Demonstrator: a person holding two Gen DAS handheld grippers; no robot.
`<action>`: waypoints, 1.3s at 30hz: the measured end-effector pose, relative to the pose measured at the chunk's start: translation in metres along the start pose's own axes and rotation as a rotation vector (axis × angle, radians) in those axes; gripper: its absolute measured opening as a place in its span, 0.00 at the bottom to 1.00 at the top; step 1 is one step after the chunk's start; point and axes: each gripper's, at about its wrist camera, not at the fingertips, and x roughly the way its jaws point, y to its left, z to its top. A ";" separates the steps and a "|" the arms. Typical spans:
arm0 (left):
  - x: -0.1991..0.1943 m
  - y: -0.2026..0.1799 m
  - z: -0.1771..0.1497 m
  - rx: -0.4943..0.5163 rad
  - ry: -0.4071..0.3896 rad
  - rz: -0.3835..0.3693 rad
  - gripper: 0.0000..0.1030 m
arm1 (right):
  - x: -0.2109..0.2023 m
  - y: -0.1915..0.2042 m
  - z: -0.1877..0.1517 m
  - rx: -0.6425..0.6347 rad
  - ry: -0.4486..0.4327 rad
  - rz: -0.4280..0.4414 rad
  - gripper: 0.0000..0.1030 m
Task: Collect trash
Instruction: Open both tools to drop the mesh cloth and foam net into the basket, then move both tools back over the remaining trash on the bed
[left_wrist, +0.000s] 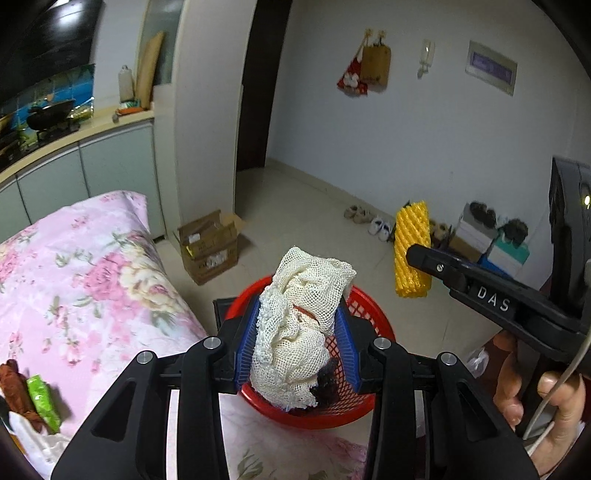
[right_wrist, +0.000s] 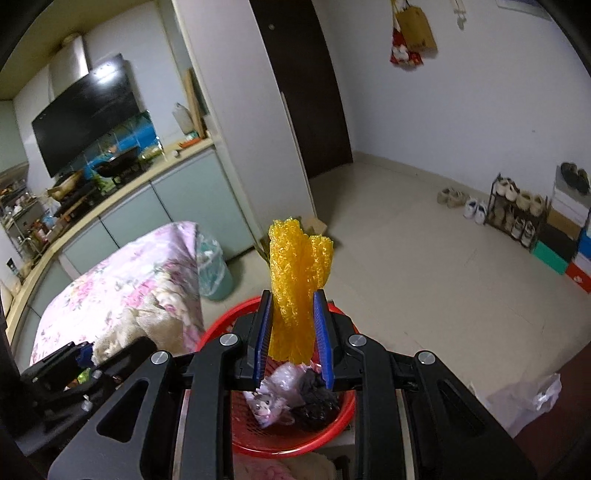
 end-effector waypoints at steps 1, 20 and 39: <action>0.006 -0.002 -0.001 0.005 0.012 0.003 0.36 | 0.007 -0.002 -0.002 0.006 0.018 -0.007 0.22; 0.058 -0.008 -0.026 0.001 0.125 0.037 0.70 | 0.047 -0.025 -0.014 0.097 0.179 -0.028 0.49; -0.026 0.022 -0.024 -0.032 -0.047 0.140 0.81 | -0.012 0.011 0.000 0.042 0.006 0.065 0.60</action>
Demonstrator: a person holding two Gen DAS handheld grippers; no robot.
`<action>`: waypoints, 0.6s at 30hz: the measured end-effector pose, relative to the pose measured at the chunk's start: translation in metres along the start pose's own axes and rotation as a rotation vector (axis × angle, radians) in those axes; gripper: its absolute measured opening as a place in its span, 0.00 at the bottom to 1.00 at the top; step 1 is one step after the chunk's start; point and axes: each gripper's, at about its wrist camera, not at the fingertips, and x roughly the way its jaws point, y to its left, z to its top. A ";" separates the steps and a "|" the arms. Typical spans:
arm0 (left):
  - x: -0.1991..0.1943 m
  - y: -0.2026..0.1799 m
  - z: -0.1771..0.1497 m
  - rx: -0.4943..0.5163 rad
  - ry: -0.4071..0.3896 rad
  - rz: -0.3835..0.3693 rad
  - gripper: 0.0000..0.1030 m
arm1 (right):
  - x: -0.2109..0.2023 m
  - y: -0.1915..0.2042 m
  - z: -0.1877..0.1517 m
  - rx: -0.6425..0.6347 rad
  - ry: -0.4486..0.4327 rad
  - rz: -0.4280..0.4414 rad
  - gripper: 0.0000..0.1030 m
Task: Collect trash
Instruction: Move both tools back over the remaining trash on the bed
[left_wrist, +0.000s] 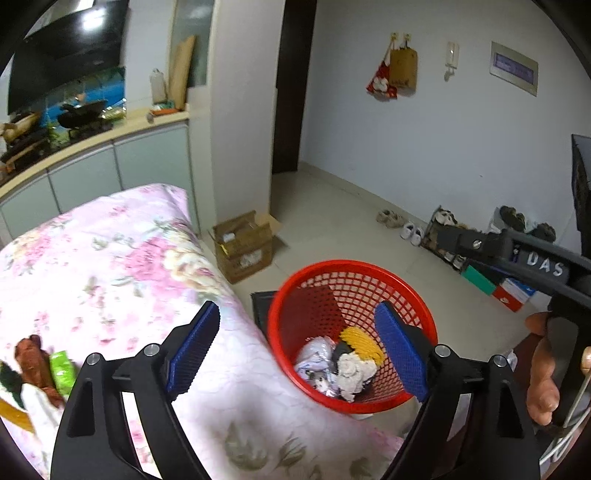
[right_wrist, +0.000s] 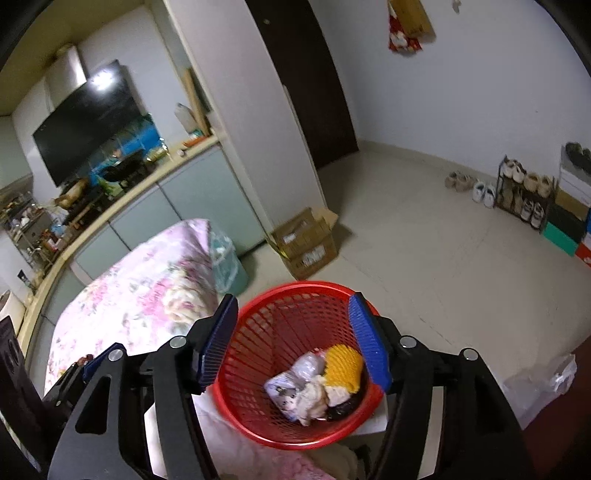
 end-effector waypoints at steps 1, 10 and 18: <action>-0.004 0.002 0.000 -0.003 -0.008 0.008 0.81 | -0.004 0.003 0.000 -0.004 -0.010 0.006 0.62; -0.039 0.028 -0.005 -0.041 -0.059 0.085 0.82 | -0.028 0.039 -0.006 -0.069 -0.075 0.080 0.73; -0.079 0.080 -0.020 -0.149 -0.096 0.147 0.82 | -0.039 0.069 -0.018 -0.143 -0.111 0.136 0.78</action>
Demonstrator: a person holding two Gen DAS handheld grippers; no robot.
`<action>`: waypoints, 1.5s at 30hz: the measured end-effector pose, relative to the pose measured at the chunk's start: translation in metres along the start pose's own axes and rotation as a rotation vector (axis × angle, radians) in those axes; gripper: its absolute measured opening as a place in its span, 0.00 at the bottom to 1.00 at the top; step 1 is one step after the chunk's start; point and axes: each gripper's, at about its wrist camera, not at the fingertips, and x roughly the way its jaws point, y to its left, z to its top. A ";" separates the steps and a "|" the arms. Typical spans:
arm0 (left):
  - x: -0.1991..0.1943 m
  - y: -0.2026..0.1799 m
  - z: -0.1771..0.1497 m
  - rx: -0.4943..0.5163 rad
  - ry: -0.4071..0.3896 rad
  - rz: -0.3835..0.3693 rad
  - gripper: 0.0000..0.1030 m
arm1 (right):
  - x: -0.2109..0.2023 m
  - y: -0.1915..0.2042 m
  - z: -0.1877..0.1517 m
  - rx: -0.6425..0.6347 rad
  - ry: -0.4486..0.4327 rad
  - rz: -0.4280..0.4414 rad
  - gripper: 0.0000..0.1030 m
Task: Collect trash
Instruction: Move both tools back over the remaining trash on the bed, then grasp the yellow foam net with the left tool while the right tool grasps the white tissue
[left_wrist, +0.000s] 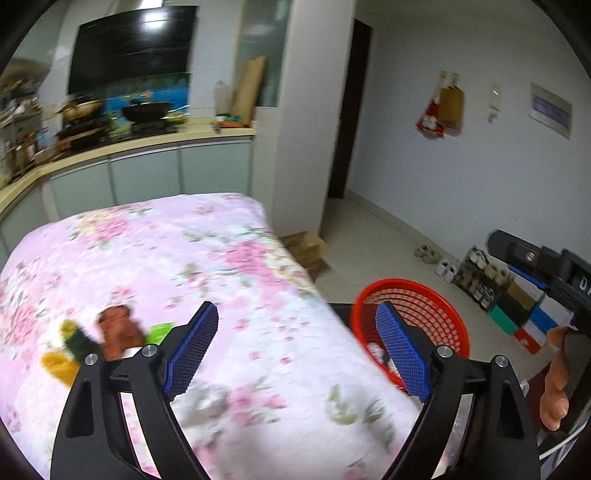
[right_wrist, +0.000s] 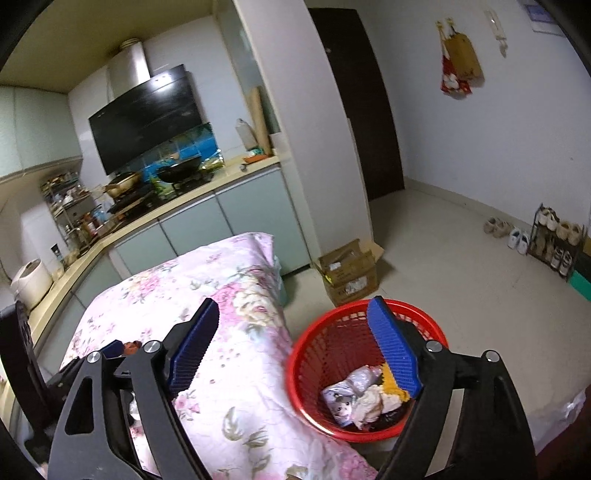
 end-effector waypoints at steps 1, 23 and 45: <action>-0.004 0.006 -0.001 -0.012 -0.004 0.010 0.82 | -0.001 0.004 -0.001 -0.010 -0.004 0.004 0.79; -0.082 0.181 -0.041 -0.286 -0.078 0.258 0.82 | 0.013 0.084 -0.022 -0.117 0.041 0.162 0.81; -0.004 0.176 -0.061 -0.199 0.052 0.255 0.36 | 0.024 0.088 -0.032 -0.125 0.109 0.183 0.81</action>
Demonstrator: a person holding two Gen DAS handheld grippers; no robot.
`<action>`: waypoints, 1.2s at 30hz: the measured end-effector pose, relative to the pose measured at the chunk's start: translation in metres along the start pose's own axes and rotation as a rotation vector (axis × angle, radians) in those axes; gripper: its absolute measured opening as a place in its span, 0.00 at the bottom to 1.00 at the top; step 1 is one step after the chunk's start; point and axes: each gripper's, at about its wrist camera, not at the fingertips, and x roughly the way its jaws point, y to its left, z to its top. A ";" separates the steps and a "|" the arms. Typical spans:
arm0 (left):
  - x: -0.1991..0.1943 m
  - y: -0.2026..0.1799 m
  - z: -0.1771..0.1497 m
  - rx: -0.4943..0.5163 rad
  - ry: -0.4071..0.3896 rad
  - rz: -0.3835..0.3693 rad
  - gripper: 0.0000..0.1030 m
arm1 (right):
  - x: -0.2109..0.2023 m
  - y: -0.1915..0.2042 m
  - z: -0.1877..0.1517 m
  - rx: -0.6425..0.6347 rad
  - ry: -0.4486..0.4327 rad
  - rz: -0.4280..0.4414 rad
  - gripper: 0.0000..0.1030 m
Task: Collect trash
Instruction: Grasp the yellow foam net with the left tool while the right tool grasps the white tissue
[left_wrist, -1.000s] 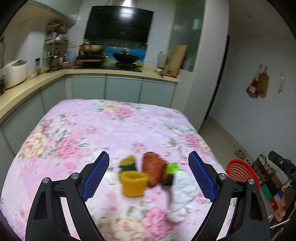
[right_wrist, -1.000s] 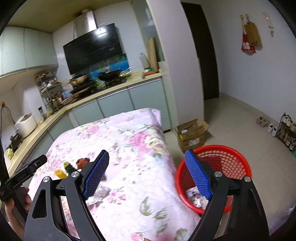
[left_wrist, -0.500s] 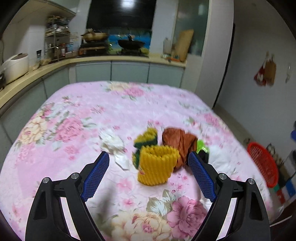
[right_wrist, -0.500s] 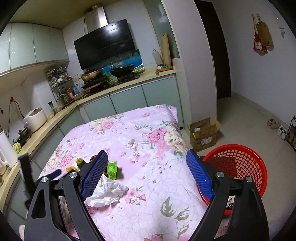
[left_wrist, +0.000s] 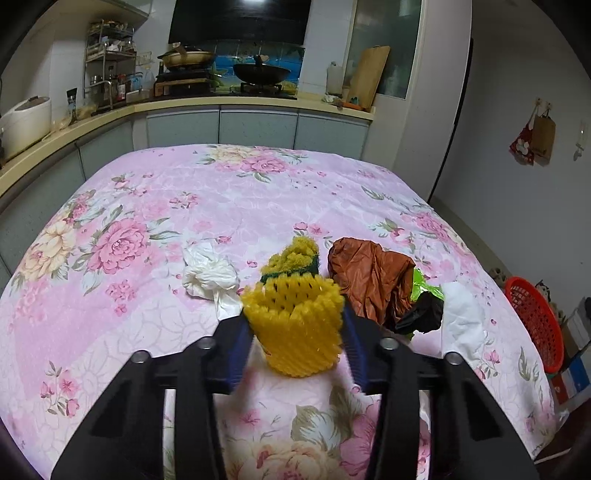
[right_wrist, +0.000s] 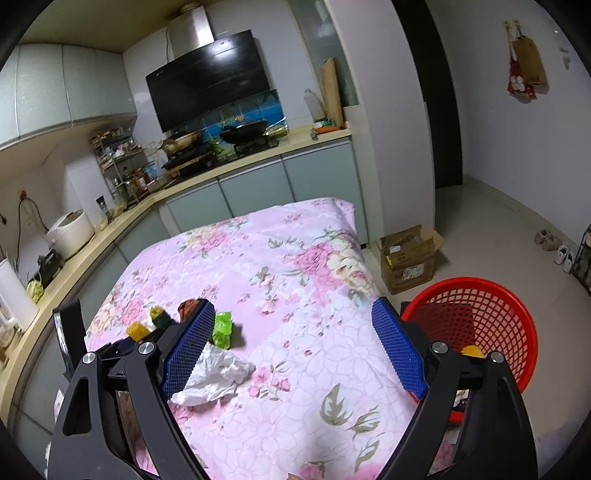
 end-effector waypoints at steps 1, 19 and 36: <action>-0.002 0.000 -0.001 0.005 -0.002 0.000 0.34 | 0.002 0.002 -0.002 -0.005 0.006 0.001 0.81; -0.059 0.027 -0.005 -0.018 -0.089 0.015 0.34 | 0.064 0.057 -0.042 -0.098 0.180 0.105 0.86; -0.067 0.044 -0.010 -0.058 -0.092 0.016 0.34 | 0.118 0.086 -0.064 -0.169 0.304 0.101 0.85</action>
